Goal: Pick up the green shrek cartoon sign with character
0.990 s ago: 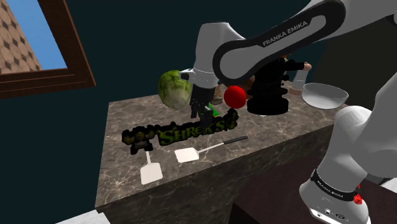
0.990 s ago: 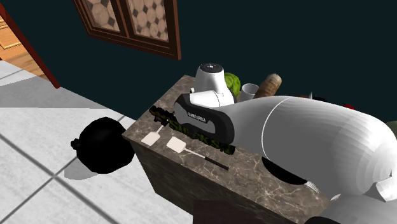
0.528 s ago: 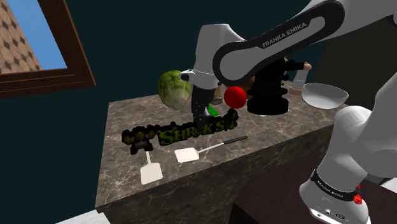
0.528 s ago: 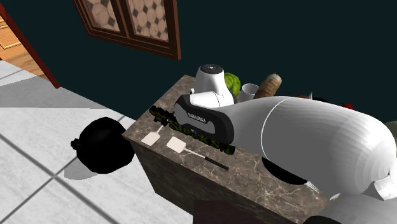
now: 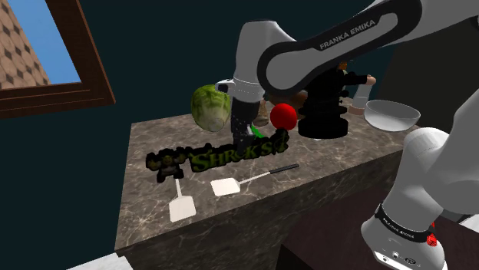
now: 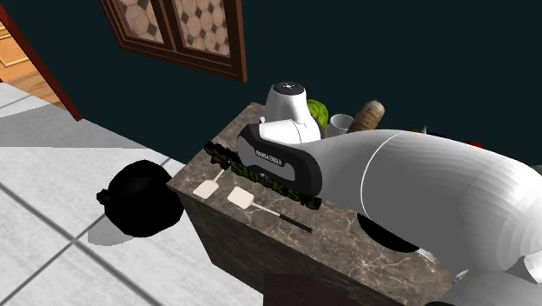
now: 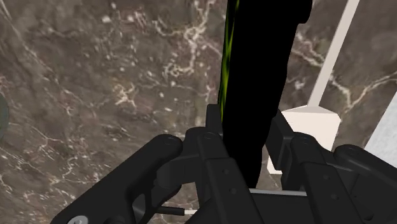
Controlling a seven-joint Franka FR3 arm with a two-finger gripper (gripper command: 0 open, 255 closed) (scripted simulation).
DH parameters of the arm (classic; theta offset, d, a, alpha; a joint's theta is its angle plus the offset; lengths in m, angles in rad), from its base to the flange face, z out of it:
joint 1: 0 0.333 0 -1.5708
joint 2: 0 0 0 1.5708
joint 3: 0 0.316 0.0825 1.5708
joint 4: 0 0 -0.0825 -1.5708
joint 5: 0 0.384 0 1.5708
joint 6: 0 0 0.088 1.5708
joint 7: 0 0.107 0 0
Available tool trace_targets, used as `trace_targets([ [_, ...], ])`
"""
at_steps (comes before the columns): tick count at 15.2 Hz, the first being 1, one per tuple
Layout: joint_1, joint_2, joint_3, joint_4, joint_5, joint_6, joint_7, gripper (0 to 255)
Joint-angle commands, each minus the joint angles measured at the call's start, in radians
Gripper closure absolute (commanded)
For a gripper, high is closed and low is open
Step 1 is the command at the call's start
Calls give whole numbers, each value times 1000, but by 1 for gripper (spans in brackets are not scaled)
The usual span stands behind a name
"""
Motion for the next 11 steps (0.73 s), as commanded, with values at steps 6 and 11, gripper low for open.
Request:
trace_targets([
  [6,-3,-30,-3,70,-5,-98,6,255],
  [11,-4,-44,-5,124,-8,-166,12,255],
])
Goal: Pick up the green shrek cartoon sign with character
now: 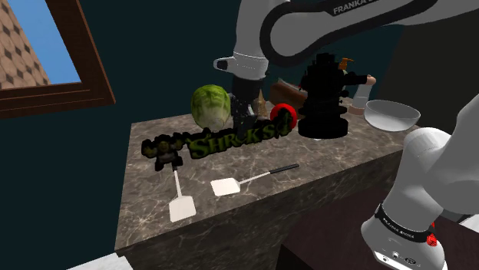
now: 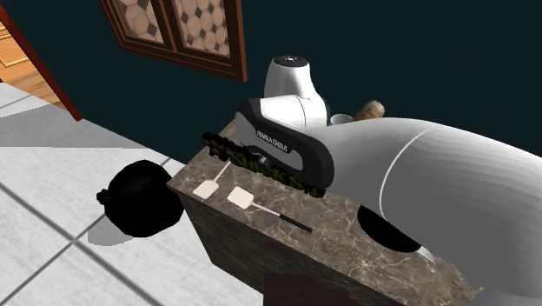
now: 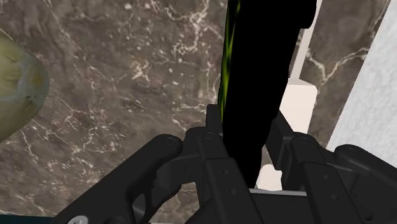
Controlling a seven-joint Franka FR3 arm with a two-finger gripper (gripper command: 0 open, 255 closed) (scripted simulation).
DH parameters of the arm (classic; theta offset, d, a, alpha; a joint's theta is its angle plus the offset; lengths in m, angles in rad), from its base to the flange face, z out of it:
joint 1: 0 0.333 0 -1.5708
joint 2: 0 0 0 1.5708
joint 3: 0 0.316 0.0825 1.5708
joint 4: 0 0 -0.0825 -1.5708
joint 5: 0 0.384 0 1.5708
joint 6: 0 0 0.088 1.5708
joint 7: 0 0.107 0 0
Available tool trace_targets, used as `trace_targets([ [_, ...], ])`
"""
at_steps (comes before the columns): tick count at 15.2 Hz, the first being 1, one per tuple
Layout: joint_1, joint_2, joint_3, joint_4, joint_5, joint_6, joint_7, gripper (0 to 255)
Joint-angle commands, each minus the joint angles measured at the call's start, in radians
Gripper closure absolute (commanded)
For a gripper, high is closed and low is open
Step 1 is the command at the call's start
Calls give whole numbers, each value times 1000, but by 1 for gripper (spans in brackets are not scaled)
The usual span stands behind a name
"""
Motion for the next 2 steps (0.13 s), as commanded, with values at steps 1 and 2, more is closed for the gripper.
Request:
trace_targets([
  [1,-1,-1,-1,17,-1,-17,1,255],
  [2,-1,-1,-1,17,-1,-17,1,255],
])
